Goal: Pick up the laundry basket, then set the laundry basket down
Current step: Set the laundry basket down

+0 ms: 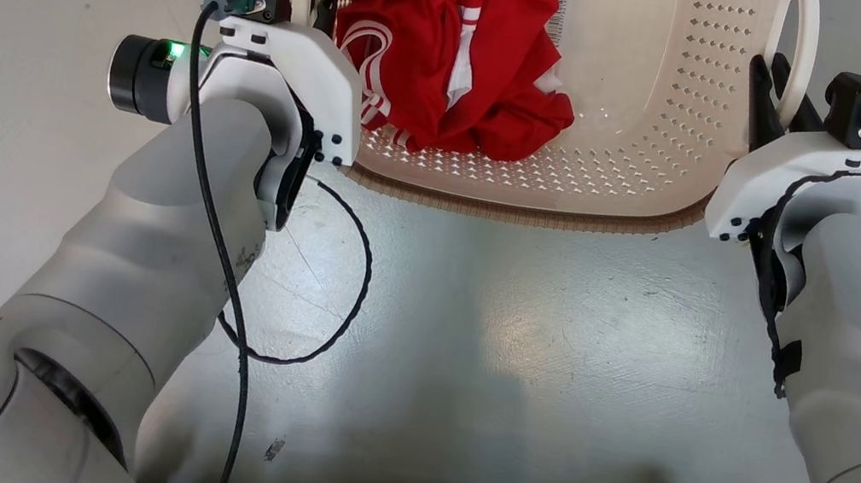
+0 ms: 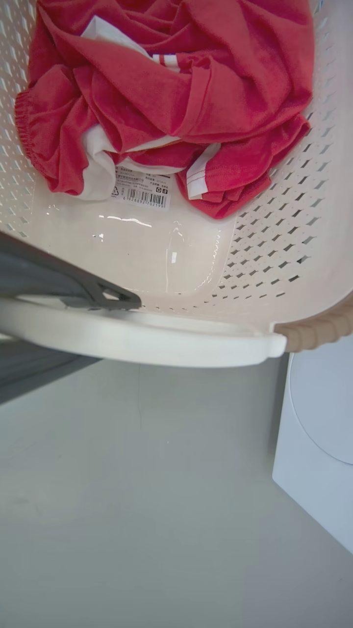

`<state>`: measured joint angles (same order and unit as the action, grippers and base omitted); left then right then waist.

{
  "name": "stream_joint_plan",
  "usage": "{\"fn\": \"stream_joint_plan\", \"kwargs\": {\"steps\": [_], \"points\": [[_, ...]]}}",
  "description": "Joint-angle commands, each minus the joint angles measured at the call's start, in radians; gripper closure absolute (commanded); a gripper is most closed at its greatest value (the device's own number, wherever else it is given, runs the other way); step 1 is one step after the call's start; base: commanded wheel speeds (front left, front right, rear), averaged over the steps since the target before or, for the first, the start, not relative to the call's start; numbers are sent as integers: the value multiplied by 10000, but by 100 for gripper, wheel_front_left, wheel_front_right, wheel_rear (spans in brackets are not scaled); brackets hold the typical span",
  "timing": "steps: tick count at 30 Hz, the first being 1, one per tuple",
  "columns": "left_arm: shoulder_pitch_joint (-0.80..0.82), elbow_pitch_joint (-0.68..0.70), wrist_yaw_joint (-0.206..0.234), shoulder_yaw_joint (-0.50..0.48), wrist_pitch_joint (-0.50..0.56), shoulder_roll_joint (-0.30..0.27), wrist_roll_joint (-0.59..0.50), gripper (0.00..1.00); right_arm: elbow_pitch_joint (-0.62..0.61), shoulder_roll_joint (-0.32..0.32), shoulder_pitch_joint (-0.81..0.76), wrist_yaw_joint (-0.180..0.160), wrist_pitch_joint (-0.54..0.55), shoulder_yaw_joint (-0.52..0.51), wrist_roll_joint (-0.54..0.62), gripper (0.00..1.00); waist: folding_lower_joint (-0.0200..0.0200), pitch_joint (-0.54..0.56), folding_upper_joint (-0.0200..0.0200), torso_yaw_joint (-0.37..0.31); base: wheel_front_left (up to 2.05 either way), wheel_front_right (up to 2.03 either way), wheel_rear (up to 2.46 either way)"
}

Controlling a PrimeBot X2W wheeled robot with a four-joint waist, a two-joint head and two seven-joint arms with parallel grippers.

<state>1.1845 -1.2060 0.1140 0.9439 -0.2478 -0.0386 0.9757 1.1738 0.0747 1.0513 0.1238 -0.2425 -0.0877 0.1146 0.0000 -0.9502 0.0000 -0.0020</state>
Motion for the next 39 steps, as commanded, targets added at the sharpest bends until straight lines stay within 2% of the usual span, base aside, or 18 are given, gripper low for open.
{"fn": "stream_joint_plan", "kwargs": {"steps": [1, 22, 23, 24, 25, 26, 39], "points": [[202, 106, -67, -106, -139, -116, -123, 100, -48, -245, -323, 69, -102, 158, 186, 100, 0, -10, 0, 8, 0, 0, 0], [210, 43, -63, -163, -139, -116, -159, 100, 181, -245, -257, 69, -137, 100, 148, 100, 0, -166, 0, 84, 0, 0, 0], [201, 45, -58, -164, -139, -116, -145, 100, 177, -245, -259, 69, -139, 91, 160, 94, 0, -169, 0, 88, 0, 0, 0], [189, 42, -49, -172, -139, -116, -118, 74, 169, -245, -262, 69, -142, 74, 179, 49, 0, -173, 0, 89, 0, 0, 0], [184, 45, -31, -189, -139, -116, -90, 56, 157, -245, -270, 69, -144, 49, 203, 0, 0, -175, 0, 91, 0, 0, 0], [185, 59, -2, -210, -139, -116, -77, 0, 137, -245, -284, 69, -147, 8, 221, 0, 0, -175, 0, 96, 0, 0, 0], [-24, 232, 150, -657, -139, -116, -286, 0, -277, -245, -558, 69, -188, -171, 18, 0, 0, 281, 0, 81, 0, 0, 0]]}}
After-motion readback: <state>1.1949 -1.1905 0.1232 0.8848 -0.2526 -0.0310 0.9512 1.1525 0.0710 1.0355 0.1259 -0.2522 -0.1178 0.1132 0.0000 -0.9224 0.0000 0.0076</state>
